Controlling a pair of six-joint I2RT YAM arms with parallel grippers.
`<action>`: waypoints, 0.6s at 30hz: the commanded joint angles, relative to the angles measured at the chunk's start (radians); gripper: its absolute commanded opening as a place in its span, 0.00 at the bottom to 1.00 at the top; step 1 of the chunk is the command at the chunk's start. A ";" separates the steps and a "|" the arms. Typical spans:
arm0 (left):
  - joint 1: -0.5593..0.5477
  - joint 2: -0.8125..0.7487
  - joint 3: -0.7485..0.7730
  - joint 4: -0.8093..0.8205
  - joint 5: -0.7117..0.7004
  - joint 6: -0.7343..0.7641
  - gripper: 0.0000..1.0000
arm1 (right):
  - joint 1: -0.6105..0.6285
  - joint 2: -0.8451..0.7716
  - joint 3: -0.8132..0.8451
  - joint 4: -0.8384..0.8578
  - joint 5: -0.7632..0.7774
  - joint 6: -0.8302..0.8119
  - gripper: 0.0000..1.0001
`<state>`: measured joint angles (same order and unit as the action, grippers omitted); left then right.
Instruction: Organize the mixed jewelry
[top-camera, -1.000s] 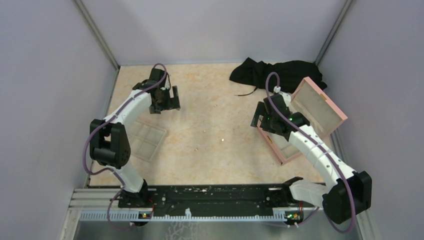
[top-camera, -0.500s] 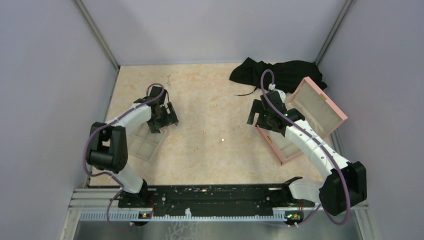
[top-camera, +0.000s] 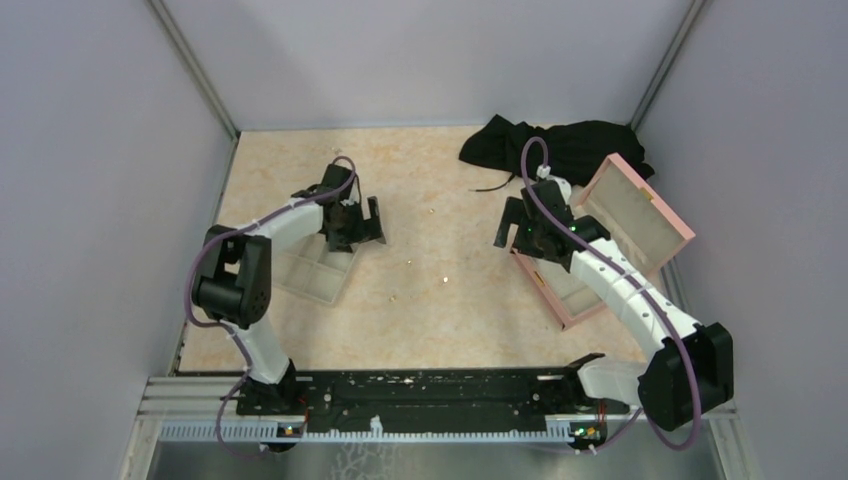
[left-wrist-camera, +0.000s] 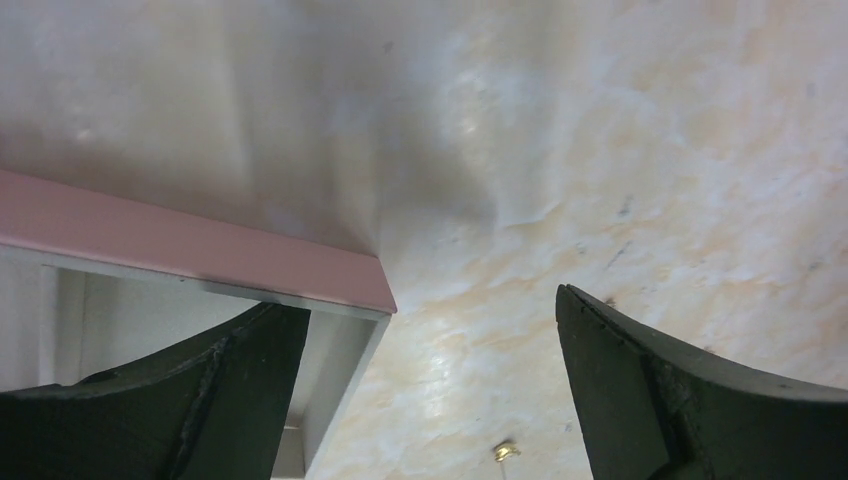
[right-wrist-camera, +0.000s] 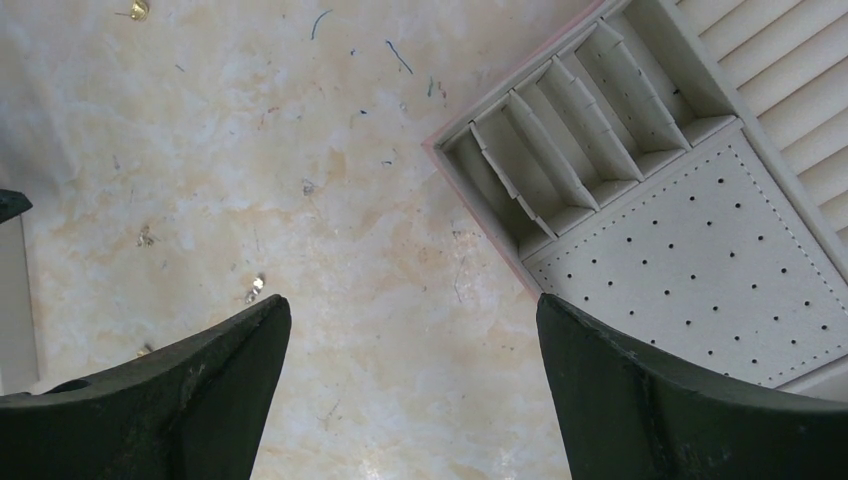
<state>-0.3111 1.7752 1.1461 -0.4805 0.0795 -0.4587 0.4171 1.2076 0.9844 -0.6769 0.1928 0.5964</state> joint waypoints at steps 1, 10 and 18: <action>-0.011 0.036 0.105 0.062 0.083 0.044 0.98 | 0.005 -0.017 0.033 0.028 0.005 0.011 0.92; -0.014 -0.045 0.151 -0.036 0.157 0.154 0.98 | 0.006 0.001 0.096 0.038 0.009 -0.007 0.90; -0.003 -0.127 0.264 -0.030 -0.024 0.188 0.98 | 0.006 0.028 0.133 0.099 -0.002 -0.011 0.90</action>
<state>-0.3237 1.6619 1.3128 -0.5159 0.1818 -0.2947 0.4171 1.2179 1.0607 -0.6422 0.1902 0.5949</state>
